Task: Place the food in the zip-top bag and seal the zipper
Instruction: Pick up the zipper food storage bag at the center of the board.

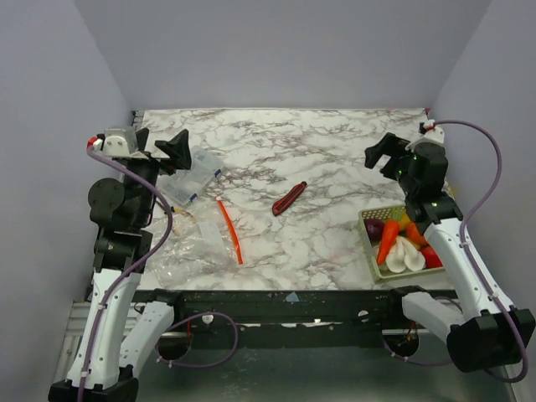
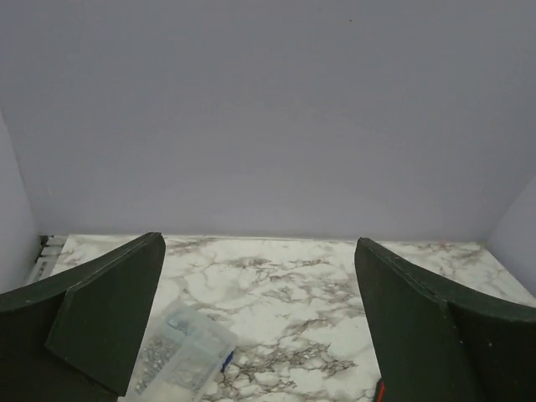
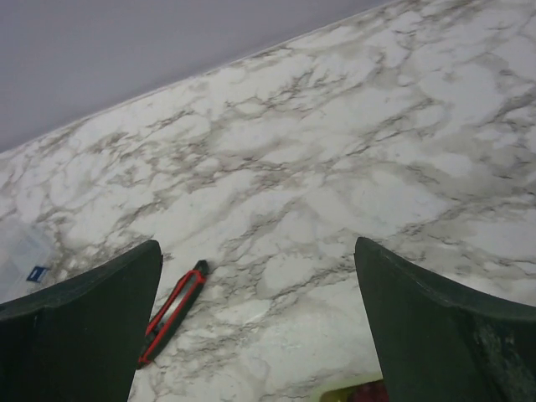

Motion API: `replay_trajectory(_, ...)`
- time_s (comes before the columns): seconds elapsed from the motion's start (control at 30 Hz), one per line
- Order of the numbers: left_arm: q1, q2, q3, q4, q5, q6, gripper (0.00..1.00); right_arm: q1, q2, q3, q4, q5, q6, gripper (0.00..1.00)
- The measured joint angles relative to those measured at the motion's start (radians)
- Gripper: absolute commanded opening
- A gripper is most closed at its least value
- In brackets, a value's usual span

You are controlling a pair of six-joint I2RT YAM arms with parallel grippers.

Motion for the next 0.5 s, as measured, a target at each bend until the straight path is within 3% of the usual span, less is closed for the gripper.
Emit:
replay_trajectory(0.2, -0.085, 0.046, -0.015, -0.069, -0.007, 0.024, 0.99, 0.201, 0.103, 0.036, 0.006, 0.005, 0.045, 1.0)
replay_trajectory(0.37, -0.177, 0.142, -0.003, -0.238, -0.134, -0.007, 0.99, 0.351, 0.211, 0.062, -0.003, 0.048, 0.121, 1.0)
replay_trajectory(0.5, -0.201, 0.208, 0.034, -0.417, -0.242, -0.097, 0.98, 0.386, 0.224, 0.043, 0.003, 0.056, 0.205, 1.0)
